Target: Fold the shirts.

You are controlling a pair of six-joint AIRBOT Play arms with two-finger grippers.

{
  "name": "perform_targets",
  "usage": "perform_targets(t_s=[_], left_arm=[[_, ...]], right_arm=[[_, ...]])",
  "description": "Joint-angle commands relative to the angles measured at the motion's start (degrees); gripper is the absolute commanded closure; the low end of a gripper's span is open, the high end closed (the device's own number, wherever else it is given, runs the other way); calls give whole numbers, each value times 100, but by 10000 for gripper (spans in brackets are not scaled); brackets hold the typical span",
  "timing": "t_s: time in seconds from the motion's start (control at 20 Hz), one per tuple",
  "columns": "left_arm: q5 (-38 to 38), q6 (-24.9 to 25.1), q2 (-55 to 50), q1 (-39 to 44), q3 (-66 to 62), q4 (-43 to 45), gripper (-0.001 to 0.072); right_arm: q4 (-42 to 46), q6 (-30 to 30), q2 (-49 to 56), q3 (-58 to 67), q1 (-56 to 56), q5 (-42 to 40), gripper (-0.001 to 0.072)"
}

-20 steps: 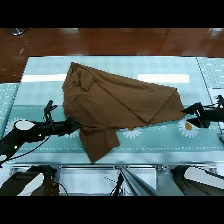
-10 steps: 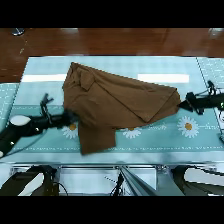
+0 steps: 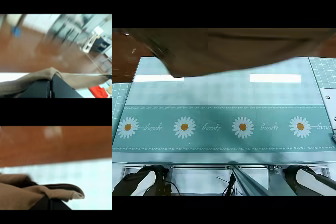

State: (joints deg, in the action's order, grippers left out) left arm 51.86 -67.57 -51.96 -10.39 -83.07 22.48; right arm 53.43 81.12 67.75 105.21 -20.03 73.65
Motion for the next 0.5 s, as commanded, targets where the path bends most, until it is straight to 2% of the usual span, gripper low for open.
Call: perform_targets(t_s=[0.0, 0.1, 0.2, 0.25, 0.35, 0.45], left_arm=[[562, -13, 321, -264, -1620, 114, 678], [586, -63, 826, -466, -1928, 732, 678], [592, -935, 1469, -719, -1991, 1989, 678], [640, -1158, 1759, -802, -1991, 2614, 678], [807, -1377, 2312, -857, -1993, 3755, 678], [1043, -1379, 2739, -857, -1991, 4572, 678]], right_arm=[[463, 144, -1158, 780, 57, -39, 680], [804, 116, -1856, 780, 57, 136, 681], [1078, 164, -2470, 780, 57, 299, 681], [1217, 240, -2741, 780, 57, 361, 681], [1464, 378, -3217, 780, 57, 531, 681], [1668, 522, -3576, 780, 57, 809, 681]])
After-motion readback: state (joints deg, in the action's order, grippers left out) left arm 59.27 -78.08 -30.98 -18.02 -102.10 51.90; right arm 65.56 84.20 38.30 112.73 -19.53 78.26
